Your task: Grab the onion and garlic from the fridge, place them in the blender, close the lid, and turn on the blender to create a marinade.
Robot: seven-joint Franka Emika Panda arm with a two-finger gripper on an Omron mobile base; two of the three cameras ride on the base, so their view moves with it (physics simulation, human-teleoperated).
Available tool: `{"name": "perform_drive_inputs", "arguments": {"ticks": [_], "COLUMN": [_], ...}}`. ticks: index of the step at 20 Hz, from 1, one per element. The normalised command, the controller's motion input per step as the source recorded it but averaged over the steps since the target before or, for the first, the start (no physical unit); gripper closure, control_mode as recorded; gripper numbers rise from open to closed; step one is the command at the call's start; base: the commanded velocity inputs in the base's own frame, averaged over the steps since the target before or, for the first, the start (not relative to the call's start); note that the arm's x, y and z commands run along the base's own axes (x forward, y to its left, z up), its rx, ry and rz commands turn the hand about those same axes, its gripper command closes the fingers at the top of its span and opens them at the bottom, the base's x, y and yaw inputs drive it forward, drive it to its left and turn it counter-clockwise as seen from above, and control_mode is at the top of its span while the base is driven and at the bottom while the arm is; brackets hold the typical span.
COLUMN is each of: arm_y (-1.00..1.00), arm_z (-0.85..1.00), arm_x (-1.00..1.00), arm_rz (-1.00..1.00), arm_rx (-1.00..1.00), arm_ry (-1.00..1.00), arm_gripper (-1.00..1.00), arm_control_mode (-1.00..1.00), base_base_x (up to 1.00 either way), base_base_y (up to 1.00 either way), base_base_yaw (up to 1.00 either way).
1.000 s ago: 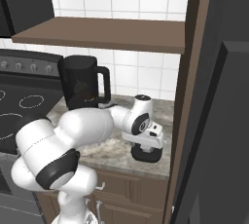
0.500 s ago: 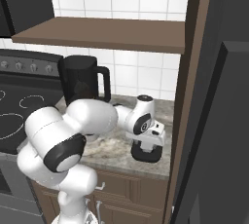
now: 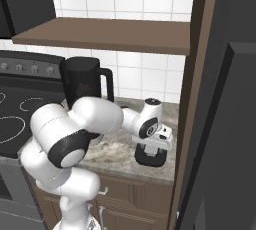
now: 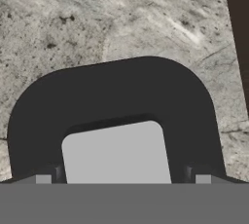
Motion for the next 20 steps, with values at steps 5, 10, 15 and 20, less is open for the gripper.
{"name": "perform_drive_inputs", "arguments": {"ticks": [5, 10, 15, 20], "arm_y": [0.00, 0.00, 0.00, 0.04], "arm_z": [-0.20, -0.20, -0.30, -0.48], "arm_x": [0.00, 0.00, 0.00, 0.00], "arm_rz": [0.00, 0.00, 0.00, 0.01], "arm_rx": [0.00, 0.00, 0.00, 0.00], "arm_ry": [0.00, 0.00, 0.00, 0.00], "arm_gripper": [-1.00, -1.00, -1.00, 1.00], "arm_control_mode": [-1.00, -1.00, -1.00, -1.00], "base_base_x": [0.00, 0.00, 0.00, 0.00], "base_base_y": [0.00, 0.00, 0.00, 0.00], "base_base_yaw": [0.00, 0.00, 0.00, 0.00]}}
